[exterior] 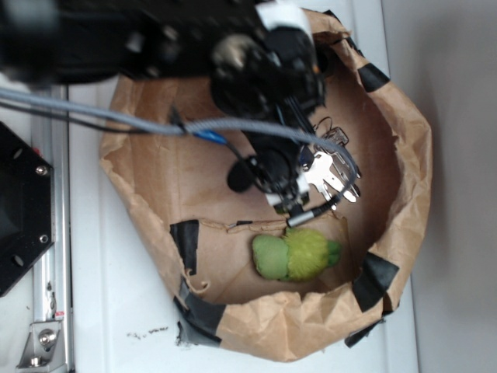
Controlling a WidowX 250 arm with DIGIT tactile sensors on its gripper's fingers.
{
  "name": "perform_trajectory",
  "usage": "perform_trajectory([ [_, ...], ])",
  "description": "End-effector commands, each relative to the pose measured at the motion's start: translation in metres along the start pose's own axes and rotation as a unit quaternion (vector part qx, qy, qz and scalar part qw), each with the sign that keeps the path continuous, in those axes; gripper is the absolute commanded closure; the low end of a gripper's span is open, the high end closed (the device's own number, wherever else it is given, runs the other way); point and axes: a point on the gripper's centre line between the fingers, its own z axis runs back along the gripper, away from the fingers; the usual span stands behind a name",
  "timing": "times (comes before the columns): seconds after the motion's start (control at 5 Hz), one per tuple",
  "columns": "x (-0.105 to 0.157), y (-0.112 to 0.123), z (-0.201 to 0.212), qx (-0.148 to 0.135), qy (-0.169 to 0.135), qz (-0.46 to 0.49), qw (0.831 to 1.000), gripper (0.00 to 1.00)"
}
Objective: Grab the silver keys.
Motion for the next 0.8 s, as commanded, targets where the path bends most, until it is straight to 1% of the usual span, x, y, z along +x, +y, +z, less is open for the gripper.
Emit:
perform_trajectory([
  [0.0,0.028,-0.012,0.005,-0.013,-0.047,-0.016,0.999,0.0],
  [0.2,0.031,-0.012,0.004,-0.014,-0.049,-0.02,0.998,0.0],
  [0.4,0.038,-0.01,-0.001,-0.004,-0.052,-0.013,0.999,0.0],
  [0.6,0.047,-0.006,-0.002,-0.01,-0.068,0.001,0.998,0.0],
])
